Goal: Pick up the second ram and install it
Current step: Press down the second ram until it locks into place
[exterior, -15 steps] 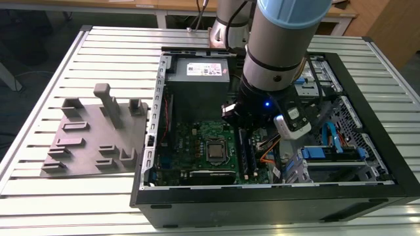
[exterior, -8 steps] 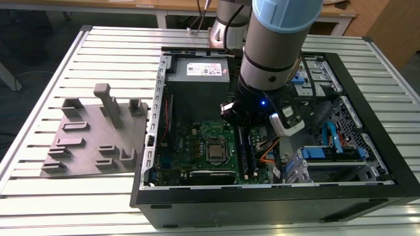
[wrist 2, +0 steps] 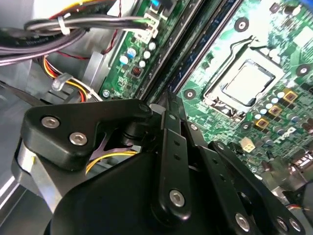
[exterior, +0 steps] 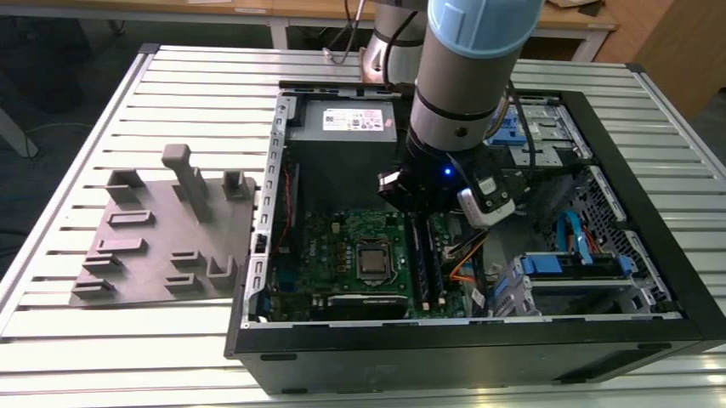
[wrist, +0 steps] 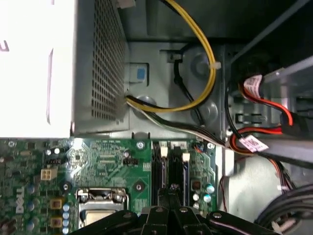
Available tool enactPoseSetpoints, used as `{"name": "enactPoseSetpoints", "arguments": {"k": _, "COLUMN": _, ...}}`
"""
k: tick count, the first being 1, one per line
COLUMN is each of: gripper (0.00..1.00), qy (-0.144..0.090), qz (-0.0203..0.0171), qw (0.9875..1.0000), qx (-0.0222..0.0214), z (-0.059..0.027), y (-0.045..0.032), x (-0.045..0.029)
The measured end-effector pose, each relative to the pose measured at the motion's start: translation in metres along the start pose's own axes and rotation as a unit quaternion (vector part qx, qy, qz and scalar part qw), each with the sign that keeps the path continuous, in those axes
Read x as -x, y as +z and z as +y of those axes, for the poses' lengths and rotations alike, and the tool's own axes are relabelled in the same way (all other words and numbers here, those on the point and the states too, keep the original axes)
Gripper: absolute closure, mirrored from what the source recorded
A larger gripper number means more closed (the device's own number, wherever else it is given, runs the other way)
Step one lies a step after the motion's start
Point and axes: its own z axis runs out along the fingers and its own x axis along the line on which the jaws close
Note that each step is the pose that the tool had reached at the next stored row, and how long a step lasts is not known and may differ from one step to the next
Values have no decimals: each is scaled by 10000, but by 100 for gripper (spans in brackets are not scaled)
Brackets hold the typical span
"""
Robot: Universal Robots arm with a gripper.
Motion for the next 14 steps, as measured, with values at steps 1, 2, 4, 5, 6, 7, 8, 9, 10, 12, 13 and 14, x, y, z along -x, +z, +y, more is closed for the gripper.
{"name": "enactPoseSetpoints", "arguments": {"k": 1, "gripper": 89, "qy": 0, "qz": 0, "qw": 10000, "qx": 2, "z": 12, "y": 9, "x": -6}}
{"name": "enactPoseSetpoints", "arguments": {"k": 2, "gripper": 89, "qy": 0, "qz": 0, "qw": 10000, "qx": 4, "z": 22, "y": 19, "x": -11}}
{"name": "enactPoseSetpoints", "arguments": {"k": 4, "gripper": 89, "qy": 0, "qz": 0, "qw": 10000, "qx": 6, "z": 42, "y": 36, "x": -15}}
{"name": "enactPoseSetpoints", "arguments": {"k": 5, "gripper": 89, "qy": 0, "qz": 0, "qw": 10000, "qx": 6, "z": 49, "y": 44, "x": -15}}
{"name": "enactPoseSetpoints", "arguments": {"k": 6, "gripper": 89, "qy": 0, "qz": 0, "qw": 10000, "qx": 6, "z": 58, "y": 52, "x": -16}}
{"name": "enactPoseSetpoints", "arguments": {"k": 7, "gripper": 89, "qy": 0, "qz": 0, "qw": 10000, "qx": 5, "z": 69, "y": 62, "x": -16}}
{"name": "enactPoseSetpoints", "arguments": {"k": 8, "gripper": 89, "qy": 0, "qz": 1, "qw": 10000, "qx": 4, "z": 78, "y": 74, "x": -17}}
{"name": "enactPoseSetpoints", "arguments": {"k": 9, "gripper": 89, "qy": 0, "qz": 2, "qw": 10000, "qx": -2, "z": 90, "y": 81, "x": -18}}
{"name": "enactPoseSetpoints", "arguments": {"k": 10, "gripper": 89, "qy": 0, "qz": 3, "qw": 10000, "qx": -2, "z": 100, "y": 93, "x": -18}}
{"name": "enactPoseSetpoints", "arguments": {"k": 12, "gripper": 89, "qy": 0, "qz": 1, "qw": 10000, "qx": 2, "z": 117, "y": 117, "x": -18}}
{"name": "enactPoseSetpoints", "arguments": {"k": 13, "gripper": 89, "qy": 0, "qz": 0, "qw": 10000, "qx": 5, "z": 119, "y": 122, "x": -17}}
{"name": "enactPoseSetpoints", "arguments": {"k": 14, "gripper": 89, "qy": 0, "qz": 0, "qw": 10000, "qx": 6, "z": 119, "y": 123, "x": -18}}
